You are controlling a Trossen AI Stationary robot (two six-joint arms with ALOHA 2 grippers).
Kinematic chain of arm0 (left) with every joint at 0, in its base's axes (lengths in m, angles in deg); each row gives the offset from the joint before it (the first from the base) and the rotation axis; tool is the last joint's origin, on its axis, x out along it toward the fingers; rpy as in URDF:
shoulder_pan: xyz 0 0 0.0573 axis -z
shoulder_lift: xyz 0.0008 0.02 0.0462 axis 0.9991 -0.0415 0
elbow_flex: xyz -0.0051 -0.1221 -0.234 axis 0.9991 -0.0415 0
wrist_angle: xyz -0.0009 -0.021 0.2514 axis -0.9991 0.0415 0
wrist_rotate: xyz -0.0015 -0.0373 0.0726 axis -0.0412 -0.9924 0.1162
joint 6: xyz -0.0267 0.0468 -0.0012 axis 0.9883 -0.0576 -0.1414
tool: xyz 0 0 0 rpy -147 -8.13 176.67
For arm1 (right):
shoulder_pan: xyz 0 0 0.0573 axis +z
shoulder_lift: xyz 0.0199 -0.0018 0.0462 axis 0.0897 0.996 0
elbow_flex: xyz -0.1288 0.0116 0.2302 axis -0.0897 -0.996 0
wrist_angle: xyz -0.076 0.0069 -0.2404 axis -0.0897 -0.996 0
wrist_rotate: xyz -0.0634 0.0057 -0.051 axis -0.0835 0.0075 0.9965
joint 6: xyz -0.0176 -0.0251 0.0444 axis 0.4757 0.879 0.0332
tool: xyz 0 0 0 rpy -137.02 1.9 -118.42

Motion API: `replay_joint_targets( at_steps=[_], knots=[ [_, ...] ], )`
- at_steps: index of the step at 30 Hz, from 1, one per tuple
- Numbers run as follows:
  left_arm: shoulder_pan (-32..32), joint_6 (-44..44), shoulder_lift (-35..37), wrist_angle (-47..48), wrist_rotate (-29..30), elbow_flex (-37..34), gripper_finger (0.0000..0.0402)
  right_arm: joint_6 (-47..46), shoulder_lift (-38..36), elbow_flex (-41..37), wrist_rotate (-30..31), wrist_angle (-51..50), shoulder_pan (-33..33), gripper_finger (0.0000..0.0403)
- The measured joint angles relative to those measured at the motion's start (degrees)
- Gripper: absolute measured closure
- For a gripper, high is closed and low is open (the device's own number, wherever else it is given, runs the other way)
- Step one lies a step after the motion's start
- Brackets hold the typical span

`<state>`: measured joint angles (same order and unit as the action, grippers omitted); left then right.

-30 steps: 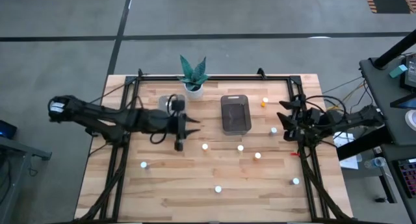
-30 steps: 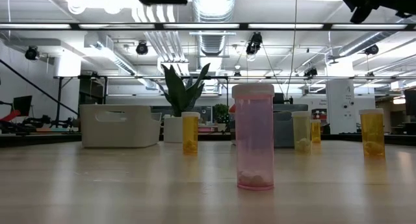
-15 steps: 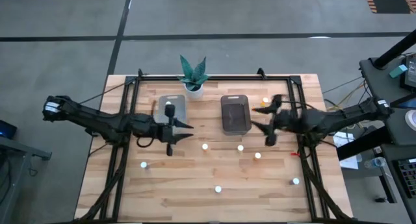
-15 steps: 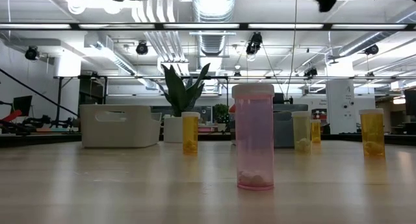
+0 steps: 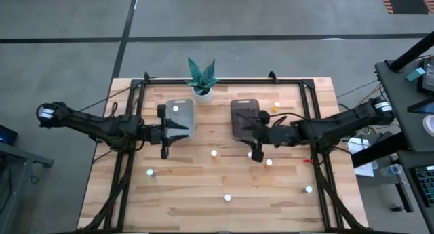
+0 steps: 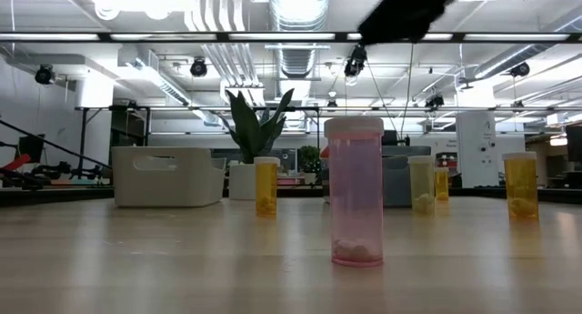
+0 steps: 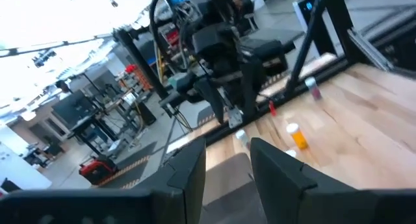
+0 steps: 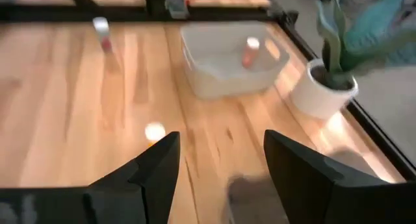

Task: Pick and place medicine bottles into bin by pill shape (circle, oval)
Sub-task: Put the bottom left orange tablet bottle into the gray bin

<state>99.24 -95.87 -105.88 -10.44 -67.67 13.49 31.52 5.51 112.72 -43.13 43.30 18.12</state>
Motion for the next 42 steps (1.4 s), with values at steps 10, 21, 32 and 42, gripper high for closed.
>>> replay_joint_targets(
  at_steps=[10,21,32,42],
  knots=[
    [0.03,0.22,0.39,-0.36,0.11,0.02,0.0295,-1.48,14.70,11.96,-3.00,-9.95,0.30,0.0188],
    [0.03,0.24,0.36,-0.02,0.25,0.00,0.0295,5.27,28.38,18.88,-7.54,-9.76,-0.23,0.0188],
    [0.03,0.29,0.55,0.02,0.25,0.00,0.0295,7.92,34.57,18.73,-16.49,-1.99,-4.36,0.0188],
    [0.05,0.31,0.50,0.13,0.22,0.00,0.0295,9.24,37.75,18.64,-19.49,3.47,-5.81,0.0188]
  ],
)
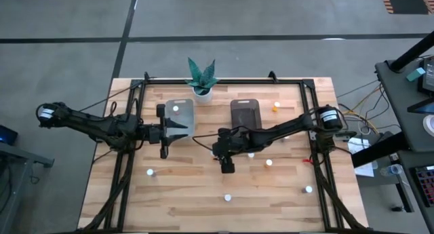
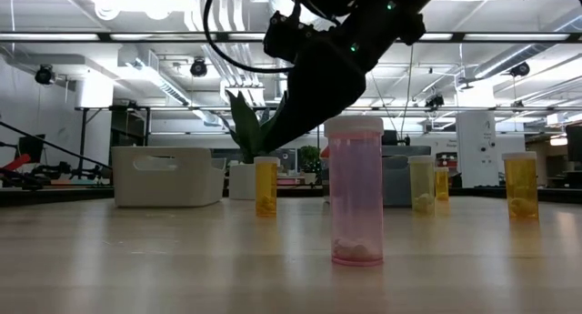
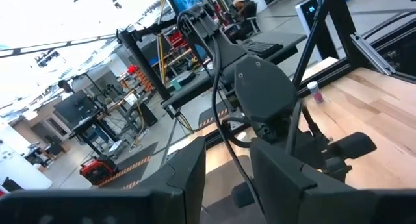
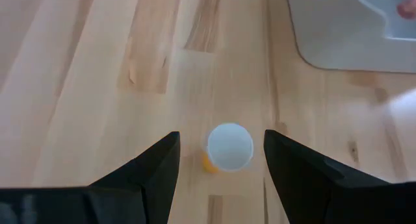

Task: Pick and place medicine bottles into bin by pill shape (circle, oval)
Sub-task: Put the bottom left orange tablet bottle into the gray bin

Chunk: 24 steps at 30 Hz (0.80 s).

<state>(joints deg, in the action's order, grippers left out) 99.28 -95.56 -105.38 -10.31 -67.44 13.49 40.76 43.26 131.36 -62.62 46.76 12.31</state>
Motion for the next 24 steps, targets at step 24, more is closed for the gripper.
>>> replay_joint_targets(
  at_steps=[24],
  knots=[
    [-0.02,-0.01,-0.09,0.04,0.00,0.00,0.0295,0.37,2.80,-0.31,0.02,3.09,-0.83,0.0264]
  ],
)
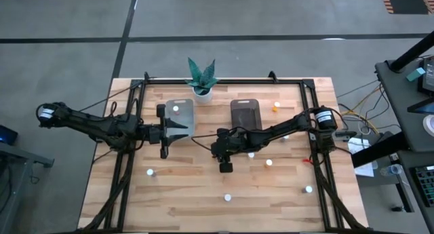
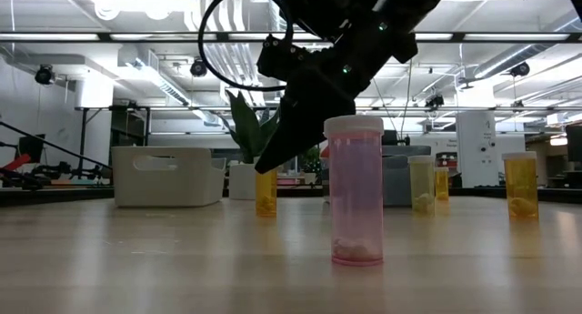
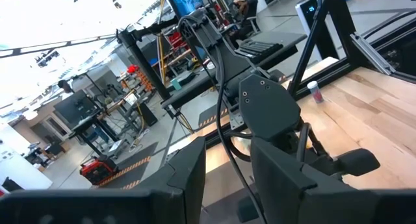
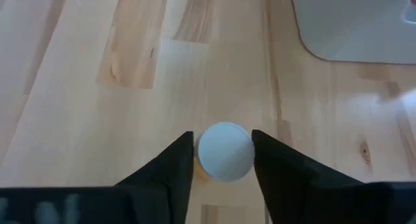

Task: Pick and place medicine bottles into bin by pill shape (circle, oval)
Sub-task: Put the bottom left orange tablet bottle into the gray bin

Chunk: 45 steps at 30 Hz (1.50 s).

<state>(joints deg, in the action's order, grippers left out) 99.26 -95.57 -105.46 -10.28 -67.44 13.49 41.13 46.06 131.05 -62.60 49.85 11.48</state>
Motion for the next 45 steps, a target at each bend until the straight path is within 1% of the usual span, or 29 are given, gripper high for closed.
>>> replay_joint_targets(
  at_steps=[3,6,12,16,21,27,37,45],
  knots=[
    [0.00,0.04,0.00,0.11,0.00,0.00,0.0295,0.00,-0.02,0.00,0.00,0.04,0.00,0.0283],
    [0.00,0.10,0.00,0.63,-0.02,0.00,0.0295,0.00,-0.02,0.00,0.00,0.02,0.00,0.0292],
    [0.00,0.25,0.76,1.64,-0.02,-0.17,0.0295,-0.16,-0.07,0.01,0.00,0.00,0.00,0.0282],
    [0.00,1.44,2.56,3.52,-0.02,-0.24,0.0295,-0.30,-0.08,0.72,0.00,-0.08,0.00,0.0281],
    [0.00,3.03,5.29,6.00,-0.02,-0.30,0.0295,-0.39,-0.11,3.20,0.00,-1.82,0.00,0.0286],
    [0.00,4.47,7.57,7.94,-0.02,-0.63,0.0295,-0.09,-0.11,7.50,0.02,-4.74,0.00,0.0283],
    [0.00,6.02,11.87,12.41,0.00,-0.63,0.0295,1.11,-0.20,11.64,0.02,-5.14,-0.89,0.0284],
    [0.00,6.18,13.31,12.70,0.00,-0.65,0.0295,4.20,-0.20,16.55,0.01,-4.65,-2.65,0.0283]
  ],
)
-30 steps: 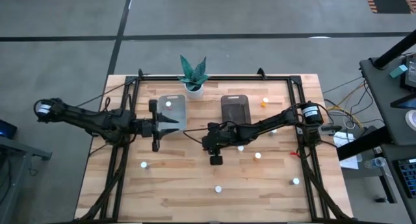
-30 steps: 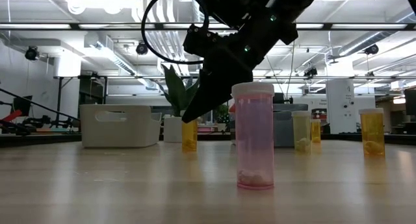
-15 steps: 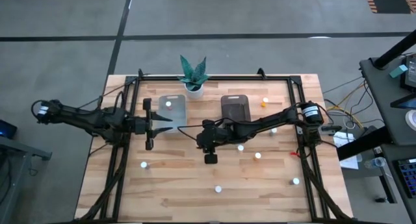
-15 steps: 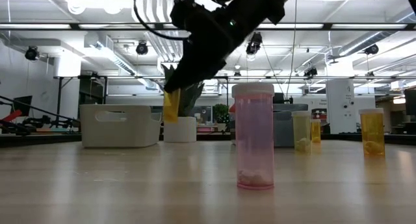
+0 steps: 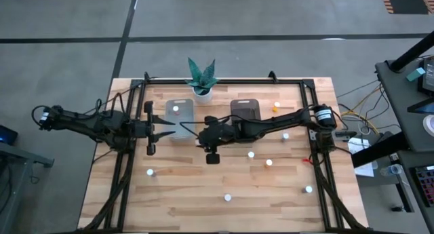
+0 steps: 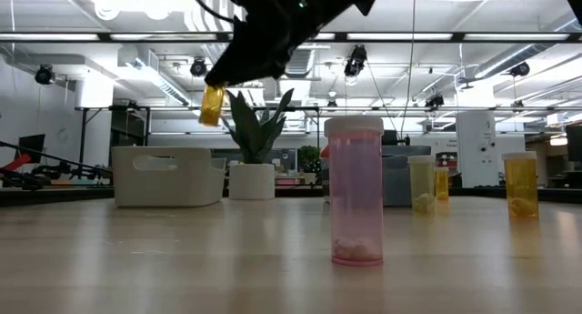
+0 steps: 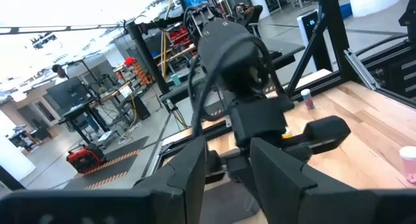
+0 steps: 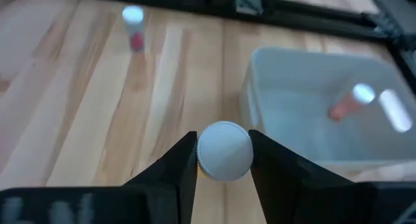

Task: Pick and place medicine bottles into bin by pill shape (circle, oval)
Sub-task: Put the bottom left orange tablet bottle into the gray bin

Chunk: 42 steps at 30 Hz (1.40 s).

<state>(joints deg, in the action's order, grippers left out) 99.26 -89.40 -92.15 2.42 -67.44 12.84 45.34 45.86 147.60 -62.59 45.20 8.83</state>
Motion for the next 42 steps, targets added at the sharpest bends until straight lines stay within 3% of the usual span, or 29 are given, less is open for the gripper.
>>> replay_joint_targets(
  at_steps=[42],
  knots=[
    [0.02,-0.15,-0.11,-5.75,0.02,-0.07,0.0295,8.02,0.64,1.98,-0.05,14.43,-2.92,0.0285]
  ],
)
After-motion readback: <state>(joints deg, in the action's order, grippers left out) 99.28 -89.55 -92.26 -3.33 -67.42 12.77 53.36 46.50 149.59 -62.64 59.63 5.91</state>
